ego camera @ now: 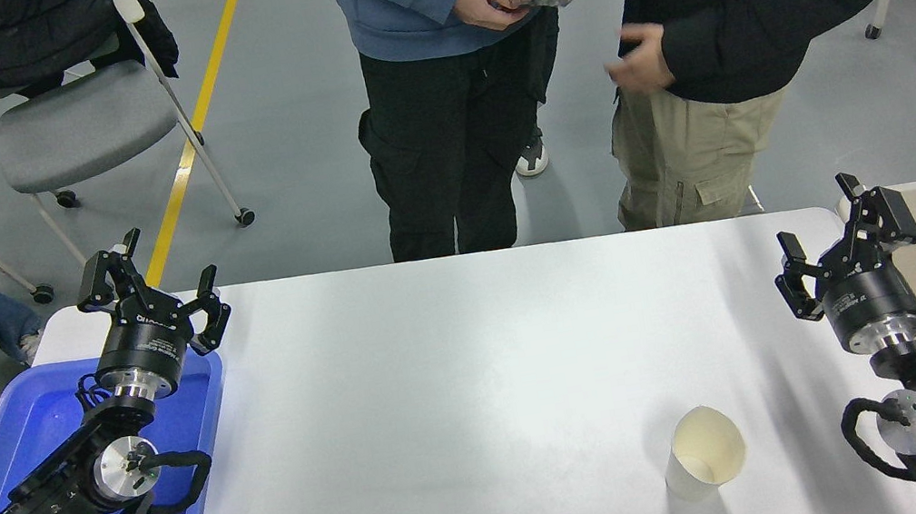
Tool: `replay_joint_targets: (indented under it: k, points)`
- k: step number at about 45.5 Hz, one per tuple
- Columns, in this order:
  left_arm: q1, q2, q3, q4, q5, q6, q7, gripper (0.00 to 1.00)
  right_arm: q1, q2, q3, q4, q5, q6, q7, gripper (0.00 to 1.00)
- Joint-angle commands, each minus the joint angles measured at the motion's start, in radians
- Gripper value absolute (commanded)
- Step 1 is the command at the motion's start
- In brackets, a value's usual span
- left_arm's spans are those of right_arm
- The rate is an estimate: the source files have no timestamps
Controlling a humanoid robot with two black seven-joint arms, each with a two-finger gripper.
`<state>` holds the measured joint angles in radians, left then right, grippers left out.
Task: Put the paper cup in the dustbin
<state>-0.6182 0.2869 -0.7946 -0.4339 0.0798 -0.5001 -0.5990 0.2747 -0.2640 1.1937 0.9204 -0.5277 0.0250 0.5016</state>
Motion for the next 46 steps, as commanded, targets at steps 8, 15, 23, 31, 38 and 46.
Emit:
replay_joint_targets:
  k: [8, 15, 23, 31, 38, 46]
  points:
    - [0.0, 0.0, 0.0, 0.0, 0.0, 0.0, 0.001, 1.0, 0.001, 0.0, 0.001, -0.002, 0.0, 0.001, 0.0, 0.99]
    - [0.0, 0.0, 0.002, 0.001, 0.0, 0.0, 0.001, 1.0, 0.007, -0.003, 0.001, -0.018, 0.0, 0.004, 0.0, 0.99]
    - [0.0, 0.0, 0.0, 0.0, 0.0, 0.0, 0.001, 1.0, -0.002, -0.018, -0.002, -0.021, 0.009, 0.015, 0.002, 0.99]
    - [0.0, 0.0, 0.0, 0.001, 0.0, 0.0, 0.001, 1.0, -0.005, -0.03, 0.001, -0.014, 0.018, 0.015, 0.003, 0.99]
    - [0.0, 0.0, 0.0, 0.0, 0.0, 0.0, 0.001, 1.0, 0.007, -0.021, 0.0, -0.015, 0.018, 0.013, 0.058, 0.99]
    - [0.0, 0.0, 0.0, 0.001, 0.0, 0.0, 0.001, 1.0, 0.03, -0.03, -0.016, -0.015, 0.018, 0.016, 0.114, 0.99]
